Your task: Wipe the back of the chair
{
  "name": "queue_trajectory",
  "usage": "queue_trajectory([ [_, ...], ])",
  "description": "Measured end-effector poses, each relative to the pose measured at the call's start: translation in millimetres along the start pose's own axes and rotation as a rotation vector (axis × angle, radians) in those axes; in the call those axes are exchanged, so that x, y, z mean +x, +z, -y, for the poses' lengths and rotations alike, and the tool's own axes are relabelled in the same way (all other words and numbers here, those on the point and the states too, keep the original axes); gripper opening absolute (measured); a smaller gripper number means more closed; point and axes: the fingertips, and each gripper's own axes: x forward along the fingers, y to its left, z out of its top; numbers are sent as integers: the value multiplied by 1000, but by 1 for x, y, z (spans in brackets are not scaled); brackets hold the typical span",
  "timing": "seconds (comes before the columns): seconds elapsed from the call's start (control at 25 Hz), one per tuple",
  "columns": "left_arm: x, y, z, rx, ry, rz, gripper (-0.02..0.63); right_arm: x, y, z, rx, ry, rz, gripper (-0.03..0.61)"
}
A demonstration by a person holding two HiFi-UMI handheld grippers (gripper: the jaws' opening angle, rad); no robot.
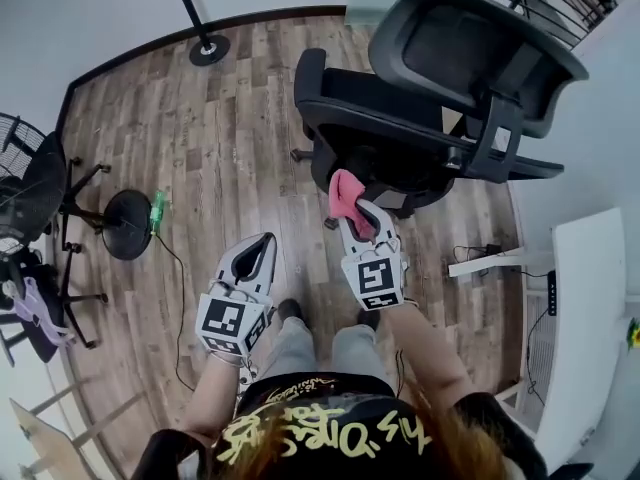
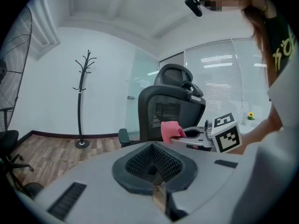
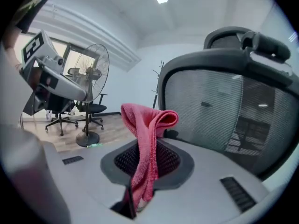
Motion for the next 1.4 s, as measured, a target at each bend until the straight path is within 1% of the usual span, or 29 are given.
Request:
queue_trajectory([
  [0.08,2,10,14,7,-19,6,-8,-21,13,8,16,-14,38,61],
  [0.2,4,23,38,20,-59,12,-8,-50,23,24,60,-39,62,61],
  [0.36,9,38,66,42,-92,36,-8,-87,35,47,103,-69,124,61],
  [0.52,10,57,84,51,-125,66,-7,-114,46,70,152,-121,182,61],
  [0.72,13,83,104,75,-154,104,-8,-141,49,96,189,-149,225,61],
  [0.92,16,95,116,100,-163,136,-8,-163,51,115,196,-189,277,61],
  [1.16,18,110,125,107,-187,167,-8,-183,59,132,195,-220,313,61],
  [1.4,22,112,130,110,-195,179,-8,-196,52,139,222,-256,332,61],
])
